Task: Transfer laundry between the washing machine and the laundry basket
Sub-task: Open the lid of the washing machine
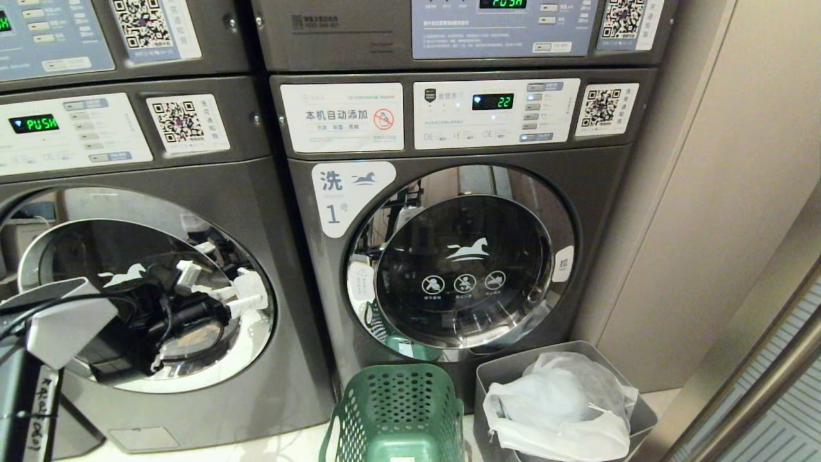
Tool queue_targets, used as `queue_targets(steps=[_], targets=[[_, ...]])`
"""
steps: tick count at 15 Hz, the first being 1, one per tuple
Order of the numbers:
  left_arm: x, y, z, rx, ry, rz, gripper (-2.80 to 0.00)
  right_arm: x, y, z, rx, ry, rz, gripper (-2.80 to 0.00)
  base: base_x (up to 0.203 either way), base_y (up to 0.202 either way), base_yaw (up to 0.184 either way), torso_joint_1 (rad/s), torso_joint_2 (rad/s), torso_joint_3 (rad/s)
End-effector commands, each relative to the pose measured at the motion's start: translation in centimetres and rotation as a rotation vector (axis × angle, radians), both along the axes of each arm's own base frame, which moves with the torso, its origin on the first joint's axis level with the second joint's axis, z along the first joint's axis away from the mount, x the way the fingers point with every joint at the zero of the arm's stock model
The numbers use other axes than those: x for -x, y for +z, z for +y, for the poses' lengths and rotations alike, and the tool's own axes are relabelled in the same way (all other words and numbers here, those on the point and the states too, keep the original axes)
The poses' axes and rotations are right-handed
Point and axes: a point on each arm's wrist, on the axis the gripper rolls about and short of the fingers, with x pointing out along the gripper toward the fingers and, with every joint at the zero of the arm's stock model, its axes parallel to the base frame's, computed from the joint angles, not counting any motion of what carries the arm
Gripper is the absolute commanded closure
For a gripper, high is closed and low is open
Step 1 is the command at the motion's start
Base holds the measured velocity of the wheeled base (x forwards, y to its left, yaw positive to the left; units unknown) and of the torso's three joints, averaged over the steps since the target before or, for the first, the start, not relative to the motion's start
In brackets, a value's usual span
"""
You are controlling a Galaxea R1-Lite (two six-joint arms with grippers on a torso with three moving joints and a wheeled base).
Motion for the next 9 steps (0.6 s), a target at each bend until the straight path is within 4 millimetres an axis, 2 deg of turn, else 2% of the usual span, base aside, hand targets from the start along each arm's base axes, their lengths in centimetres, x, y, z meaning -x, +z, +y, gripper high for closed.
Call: queue_targets(steps=[1,4,9], targets=[[-0.1,-0.1,-0.1,0.005,-0.041,-0.007,-2.80,0.0,0.0,0.0,0.001,0.001,0.000,0.00,0.000,0.000,0.000,0.000,0.00,0.000],[-1.0,-0.5,0.1,0.001,-0.081,-0.039,-2.80,0.0,0.0,0.0,0.001,0.001,0.000,0.00,0.000,0.000,0.000,0.000,0.00,0.000],[-1.0,-0.6,-0.2,0.010,-0.146,-0.044,-2.80,0.0,0.0,0.0,0.001,0.001,0.001,0.00,0.000,0.000,0.000,0.000,0.00,0.000]])
